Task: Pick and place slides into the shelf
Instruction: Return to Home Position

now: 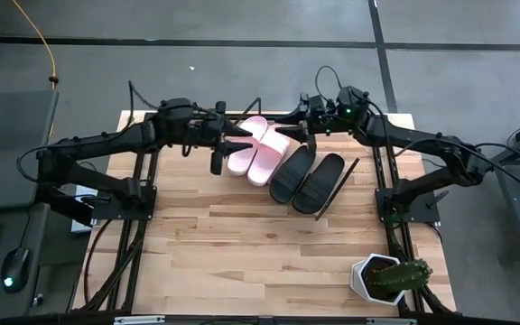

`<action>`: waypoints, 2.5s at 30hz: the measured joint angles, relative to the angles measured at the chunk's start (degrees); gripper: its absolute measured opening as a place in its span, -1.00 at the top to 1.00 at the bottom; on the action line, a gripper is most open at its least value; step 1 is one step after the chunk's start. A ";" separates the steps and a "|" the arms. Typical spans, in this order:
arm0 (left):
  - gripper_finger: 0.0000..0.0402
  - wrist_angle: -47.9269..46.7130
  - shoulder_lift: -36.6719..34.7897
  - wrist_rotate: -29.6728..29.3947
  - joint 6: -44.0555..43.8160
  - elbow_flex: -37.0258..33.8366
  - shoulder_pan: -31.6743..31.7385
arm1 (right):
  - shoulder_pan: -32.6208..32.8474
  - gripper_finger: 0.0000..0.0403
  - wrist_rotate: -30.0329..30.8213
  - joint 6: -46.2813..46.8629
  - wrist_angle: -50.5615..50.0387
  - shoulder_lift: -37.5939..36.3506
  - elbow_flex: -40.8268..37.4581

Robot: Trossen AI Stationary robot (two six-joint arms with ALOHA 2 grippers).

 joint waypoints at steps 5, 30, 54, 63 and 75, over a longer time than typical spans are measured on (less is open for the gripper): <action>0.36 -9.69 3.95 -0.05 2.71 5.90 0.02 | 0.50 0.35 2.52 -3.08 -6.45 1.52 3.31; 0.36 -13.65 -22.91 -6.77 -0.52 -6.98 0.00 | 18.76 0.36 22.52 -11.08 -23.89 -17.44 3.39; 0.36 -12.97 -32.84 -1.34 -2.07 -15.27 0.00 | 21.74 0.36 30.33 -8.50 3.61 -47.68 -28.75; 0.36 -13.27 -33.66 -1.09 -2.24 -15.29 -0.02 | 21.74 0.36 31.15 -5.98 9.84 -54.95 -38.12; 0.36 0.98 -42.12 -2.10 -7.34 -30.67 0.02 | 21.76 0.36 31.23 -5.66 14.97 -54.96 -43.59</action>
